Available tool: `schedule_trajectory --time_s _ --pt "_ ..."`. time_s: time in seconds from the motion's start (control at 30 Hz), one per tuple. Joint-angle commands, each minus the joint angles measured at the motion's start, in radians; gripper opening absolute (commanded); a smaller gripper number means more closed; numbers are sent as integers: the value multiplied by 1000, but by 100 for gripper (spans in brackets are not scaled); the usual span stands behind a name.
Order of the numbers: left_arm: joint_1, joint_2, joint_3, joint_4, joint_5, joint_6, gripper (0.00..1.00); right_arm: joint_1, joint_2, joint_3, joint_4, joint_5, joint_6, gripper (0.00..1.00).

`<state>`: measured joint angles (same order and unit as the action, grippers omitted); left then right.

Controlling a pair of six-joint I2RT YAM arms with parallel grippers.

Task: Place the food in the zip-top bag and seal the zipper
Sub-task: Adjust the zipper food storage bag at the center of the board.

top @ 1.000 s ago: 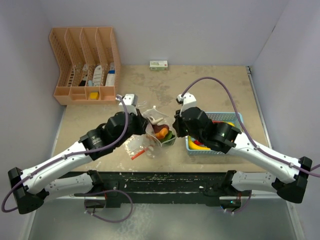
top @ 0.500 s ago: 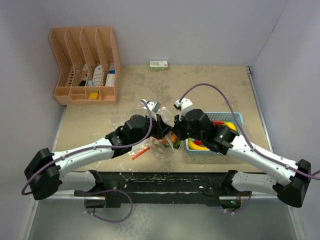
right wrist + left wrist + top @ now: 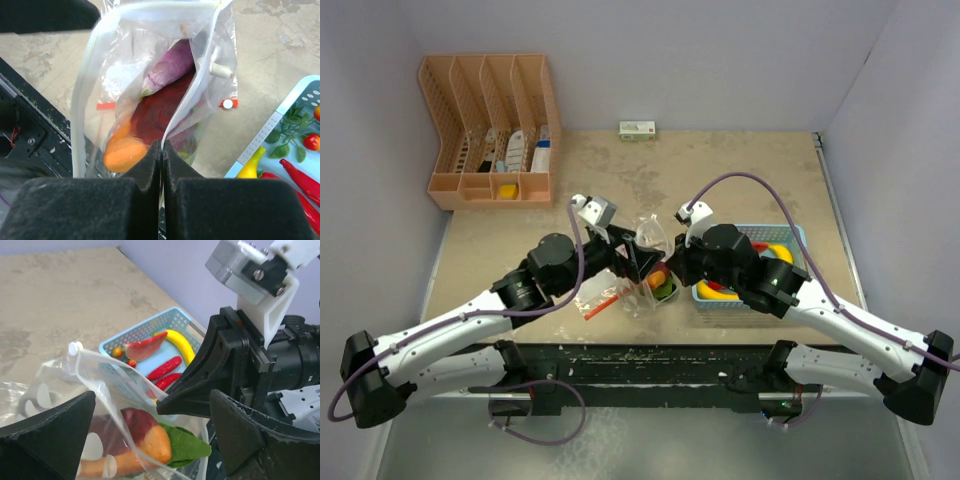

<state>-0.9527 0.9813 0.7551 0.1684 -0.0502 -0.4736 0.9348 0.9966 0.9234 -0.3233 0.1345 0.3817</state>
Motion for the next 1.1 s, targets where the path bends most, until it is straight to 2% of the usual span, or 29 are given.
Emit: schedule_trajectory --time_s 0.0,0.2,0.3,0.37,0.5,0.67,0.8,0.97,1.07 --pt "-2 -70 45 -79 -123 90 99 -2 -1 -6 58 -9 -22 0" --pt "5 -100 9 -97 -484 98 99 -2 -7 -4 51 -12 -32 0" --pt "53 -92 -31 -33 -532 111 99 -2 -7 3 37 -13 -39 0" --pt "130 -74 -57 -1 -489 64 99 -2 -9 7 26 -16 -46 0" --pt "307 1 -109 106 -356 -36 99 -2 -16 6 18 -19 -53 0" --pt "410 117 -131 335 -112 -73 99 -2 -16 11 12 -30 -56 0" --pt "458 186 -123 511 156 13 99 -4 -20 24 -6 -35 -67 0" --pt "536 274 -122 630 620 100 99 -4 -13 35 -15 -46 -81 0" --pt "577 334 -172 775 771 86 99 -4 -6 40 -16 -54 -83 0"
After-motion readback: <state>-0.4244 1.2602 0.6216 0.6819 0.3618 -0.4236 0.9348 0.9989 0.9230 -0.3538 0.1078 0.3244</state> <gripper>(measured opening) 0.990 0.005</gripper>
